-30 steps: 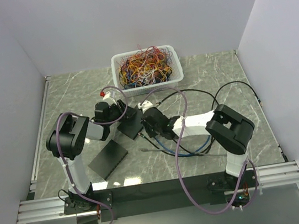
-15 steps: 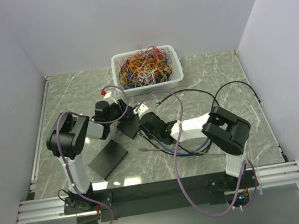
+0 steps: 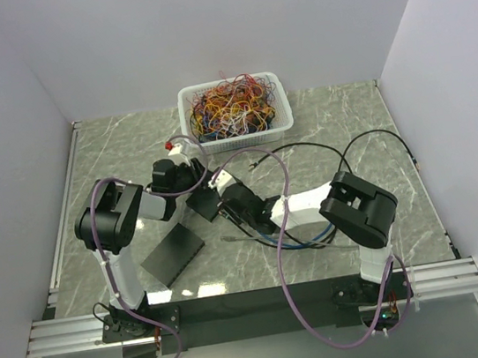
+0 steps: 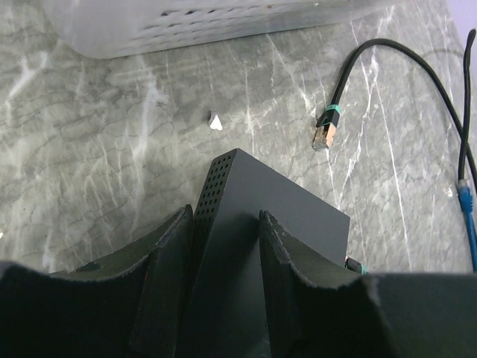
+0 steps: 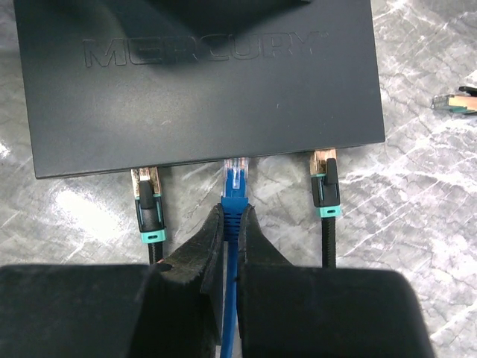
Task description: Insert the plug into the switch port
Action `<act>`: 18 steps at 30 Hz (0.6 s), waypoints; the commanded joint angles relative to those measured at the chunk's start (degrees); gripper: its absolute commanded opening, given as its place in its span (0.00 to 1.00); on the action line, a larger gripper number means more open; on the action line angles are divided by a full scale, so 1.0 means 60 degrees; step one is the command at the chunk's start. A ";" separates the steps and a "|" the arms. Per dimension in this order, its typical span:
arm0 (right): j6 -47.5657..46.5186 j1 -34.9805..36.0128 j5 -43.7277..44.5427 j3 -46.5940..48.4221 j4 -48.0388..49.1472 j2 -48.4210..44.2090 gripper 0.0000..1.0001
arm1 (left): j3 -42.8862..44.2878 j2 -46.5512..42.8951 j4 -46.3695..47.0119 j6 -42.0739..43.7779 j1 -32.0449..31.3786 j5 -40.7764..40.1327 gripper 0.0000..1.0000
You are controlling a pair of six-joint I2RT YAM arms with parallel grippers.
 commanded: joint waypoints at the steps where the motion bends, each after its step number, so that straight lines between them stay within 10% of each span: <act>1: -0.0135 0.0172 -0.0355 0.0510 0.2735 -0.0044 0.00 | -0.0055 0.0423 -0.1454 0.0027 -0.0823 0.1763 0.46; 18: 0.1020 -0.0677 -0.0853 0.1535 0.3658 0.0454 0.00 | -0.1166 0.0744 -0.0417 -0.1173 -0.2435 0.1586 0.45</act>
